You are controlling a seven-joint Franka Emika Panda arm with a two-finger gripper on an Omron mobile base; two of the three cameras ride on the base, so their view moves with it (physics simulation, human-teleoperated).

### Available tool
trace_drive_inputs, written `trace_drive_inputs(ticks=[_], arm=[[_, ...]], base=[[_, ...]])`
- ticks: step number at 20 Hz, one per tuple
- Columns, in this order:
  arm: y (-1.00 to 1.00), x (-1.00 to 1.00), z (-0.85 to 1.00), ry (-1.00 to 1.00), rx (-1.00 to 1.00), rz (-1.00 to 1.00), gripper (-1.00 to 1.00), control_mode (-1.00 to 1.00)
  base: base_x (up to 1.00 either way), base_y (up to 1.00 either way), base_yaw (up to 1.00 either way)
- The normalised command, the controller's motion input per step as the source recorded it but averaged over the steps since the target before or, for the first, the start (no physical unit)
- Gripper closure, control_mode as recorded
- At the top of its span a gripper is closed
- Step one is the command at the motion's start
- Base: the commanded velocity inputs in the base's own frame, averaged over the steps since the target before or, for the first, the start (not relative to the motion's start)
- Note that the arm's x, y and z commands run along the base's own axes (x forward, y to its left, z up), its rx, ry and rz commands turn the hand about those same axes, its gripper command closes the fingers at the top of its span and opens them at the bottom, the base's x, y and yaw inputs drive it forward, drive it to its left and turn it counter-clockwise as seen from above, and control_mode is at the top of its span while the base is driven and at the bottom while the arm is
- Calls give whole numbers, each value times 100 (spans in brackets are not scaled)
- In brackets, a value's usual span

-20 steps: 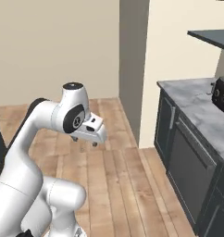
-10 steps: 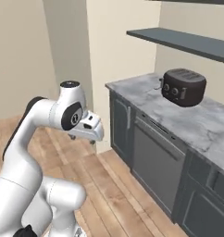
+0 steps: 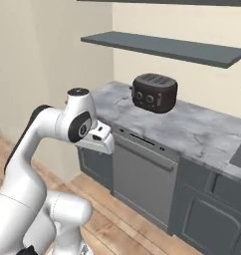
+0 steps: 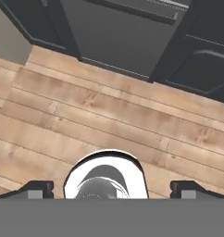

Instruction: Organize the utensils by type. Pick up the wooden spoons from the counter and place them in the open cabinet. Then pick up the metallic utensils from the counter and place them in the open drawer.

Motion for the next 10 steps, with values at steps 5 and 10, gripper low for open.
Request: trace_drive_inputs(ticks=[5,10], arm=[[0,0,0,0,0,0,-100,100],[0,0,0,0,0,0,-100,100]], base=[[58,60,-54],[52,61,-56]])
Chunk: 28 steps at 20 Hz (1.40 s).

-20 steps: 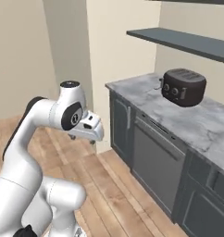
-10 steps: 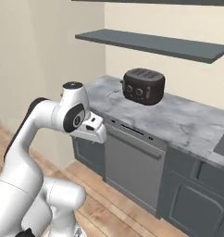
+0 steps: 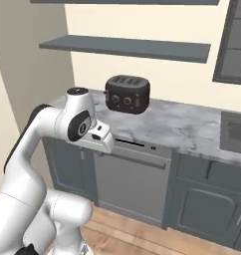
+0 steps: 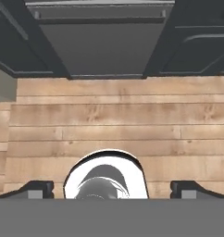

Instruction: Organize the utensils by type. Pick up the wooden spoons from the counter and place them in the open cabinet. Then pick up the metallic utensils from the counter and place them in the open drawer.

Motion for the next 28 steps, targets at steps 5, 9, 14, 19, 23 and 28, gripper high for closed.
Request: trace_drive_inputs(ticks=[5,9,14,19,23,28], arm=[[0,0,0,0,0,0,-100,100],[0,0,0,0,0,0,-100,100],[0,0,0,0,0,0,-100,100],[0,0,0,0,0,0,-100,100],[0,0,0,0,0,0,-100,100],[0,0,0,0,0,0,-100,100]], base=[[44,89,-18],[75,70,2],[88,21,0],[60,31,0],[53,33,0],[56,33,0]])
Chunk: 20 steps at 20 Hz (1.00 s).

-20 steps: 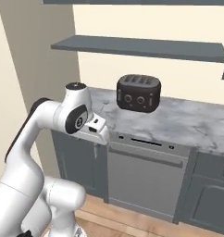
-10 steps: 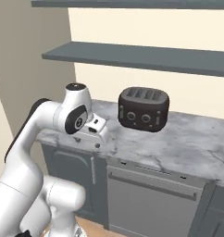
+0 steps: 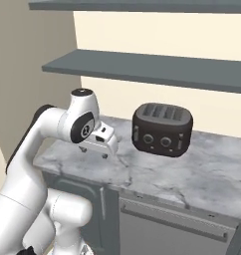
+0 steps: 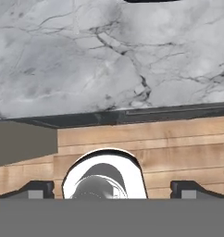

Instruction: Organize the utensils by type. Pick up the wooden spoons from the counter and place them in the open cabinet. Then pick up the metallic utensils from the counter and place them in the open drawer.

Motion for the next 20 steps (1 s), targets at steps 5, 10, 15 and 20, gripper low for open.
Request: trace_drive_inputs(ticks=[5,10,15,20], arm=[[0,0,0,0,0,0,-100,100],[0,0,0,0,0,0,-100,100],[-1,9,-3,0,0,0,-100,-100],[17,57,-29,-4,0,-4,-100,-100]], base=[[56,32,0],[7,7,0],[6,0,0],[0,0,0]])
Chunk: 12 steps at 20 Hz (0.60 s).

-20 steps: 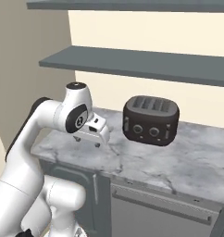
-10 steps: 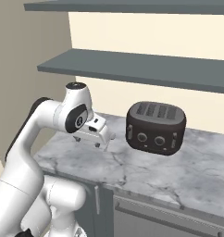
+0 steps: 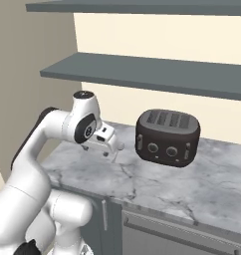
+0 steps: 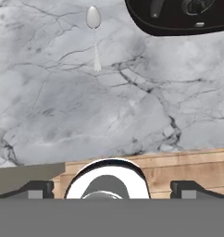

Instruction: Organize the utensils by type. Pick up the wooden spoons from the counter and place them in the open cabinet. Then pick up the metallic utensils from the counter and place them in the open drawer.

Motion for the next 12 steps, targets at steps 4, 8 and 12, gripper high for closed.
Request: trace_drive_inputs(ticks=[4,8,12], arm=[[33,77,-31,1,0,-6,-100,-100],[0,77,-33,5,0,0,-100,-100],[-5,63,-36,2,0,0,-100,-100]], base=[[0,0,0],[0,0,0],[0,0,0]])
